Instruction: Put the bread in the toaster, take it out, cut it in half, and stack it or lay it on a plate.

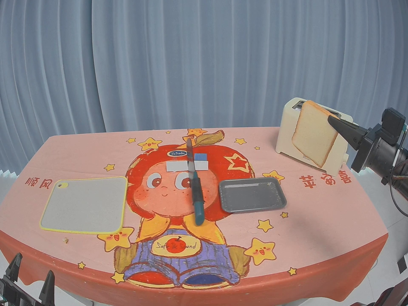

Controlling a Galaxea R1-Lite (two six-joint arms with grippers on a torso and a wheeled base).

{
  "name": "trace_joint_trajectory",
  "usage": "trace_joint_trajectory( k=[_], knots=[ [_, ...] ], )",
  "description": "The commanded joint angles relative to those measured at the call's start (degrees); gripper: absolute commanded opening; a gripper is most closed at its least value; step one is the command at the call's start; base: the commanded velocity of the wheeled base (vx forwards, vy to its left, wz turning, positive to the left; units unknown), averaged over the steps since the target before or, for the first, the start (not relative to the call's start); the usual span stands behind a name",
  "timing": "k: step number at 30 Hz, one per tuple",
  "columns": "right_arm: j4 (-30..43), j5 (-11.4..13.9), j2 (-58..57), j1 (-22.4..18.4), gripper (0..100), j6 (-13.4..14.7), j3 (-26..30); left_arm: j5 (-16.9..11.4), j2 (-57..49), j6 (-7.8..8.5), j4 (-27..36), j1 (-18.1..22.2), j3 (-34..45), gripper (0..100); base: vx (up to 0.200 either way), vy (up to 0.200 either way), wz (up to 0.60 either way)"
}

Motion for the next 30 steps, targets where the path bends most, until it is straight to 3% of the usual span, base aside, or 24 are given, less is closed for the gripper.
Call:
trace_joint_trajectory(
  k=[1, 30],
  knots=[
    [0.0, 0.0, 0.2, 0.2, 0, 0.0, 0.1, 0.0, -0.3, 0.00, 0.0, 0.0, 1.0, 100, 0.000, 0.200, 0.00],
    [-0.1, -0.3, 1.7, 6.0, 0, 0.3, 1.2, 0.0, -0.3, 0.00, 0.0, 0.0, 1.0, 100, 0.000, 0.200, 0.00]
  ],
)
